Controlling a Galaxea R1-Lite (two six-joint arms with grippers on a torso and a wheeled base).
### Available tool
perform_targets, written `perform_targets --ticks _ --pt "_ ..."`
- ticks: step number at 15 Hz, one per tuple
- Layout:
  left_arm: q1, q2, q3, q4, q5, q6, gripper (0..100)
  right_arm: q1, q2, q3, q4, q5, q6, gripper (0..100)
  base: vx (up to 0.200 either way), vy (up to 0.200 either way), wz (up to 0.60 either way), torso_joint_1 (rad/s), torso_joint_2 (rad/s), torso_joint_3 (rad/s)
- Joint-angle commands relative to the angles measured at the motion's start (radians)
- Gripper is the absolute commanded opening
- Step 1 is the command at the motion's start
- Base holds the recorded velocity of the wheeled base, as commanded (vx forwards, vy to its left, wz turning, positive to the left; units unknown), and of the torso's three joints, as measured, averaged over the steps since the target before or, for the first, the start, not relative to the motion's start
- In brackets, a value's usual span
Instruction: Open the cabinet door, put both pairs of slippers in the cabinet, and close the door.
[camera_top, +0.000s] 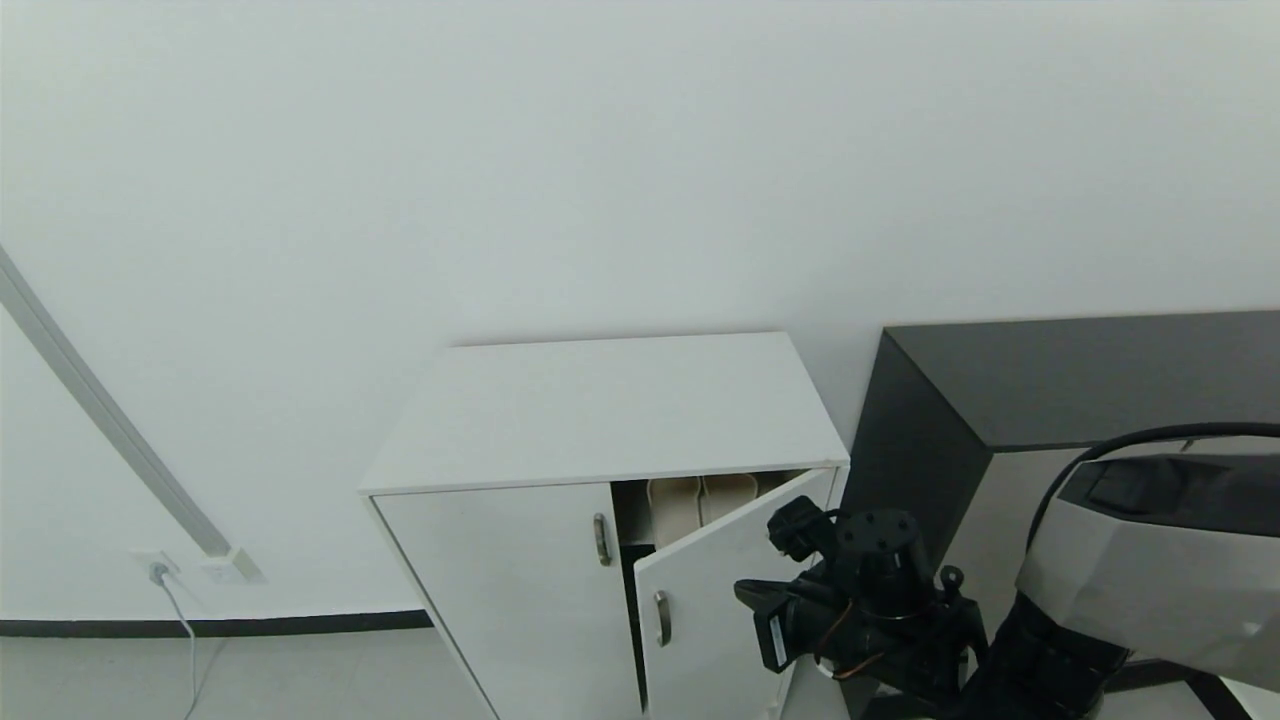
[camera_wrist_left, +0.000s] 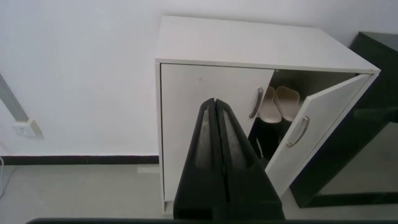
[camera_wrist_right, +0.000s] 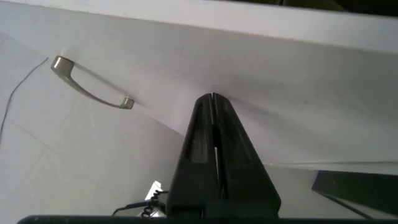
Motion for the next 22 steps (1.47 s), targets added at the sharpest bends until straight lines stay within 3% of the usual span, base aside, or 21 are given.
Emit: perform_targets --ticks 1,13,22 --pt "0.000 0.001 0.000 0.000 0.000 -0.001 0 -0.006 0.042 -0.034 0.002 -0.001 0.000 0 0.000 0.000 0.00 0.000 0.00 0.000" --pt "0.000 0.001 0.000 0.000 -0.001 0.001 0 -0.066 0.196 -0.256 0.061 -0.002 -0.002 0 0.000 0.000 0.00 0.000 0.00 0.000" --pt "0.000 0.001 0.000 0.000 -0.001 0.001 0 -0.117 0.222 -0.462 0.246 -0.002 -0.005 0 0.000 0.000 0.00 0.000 0.00 0.000"
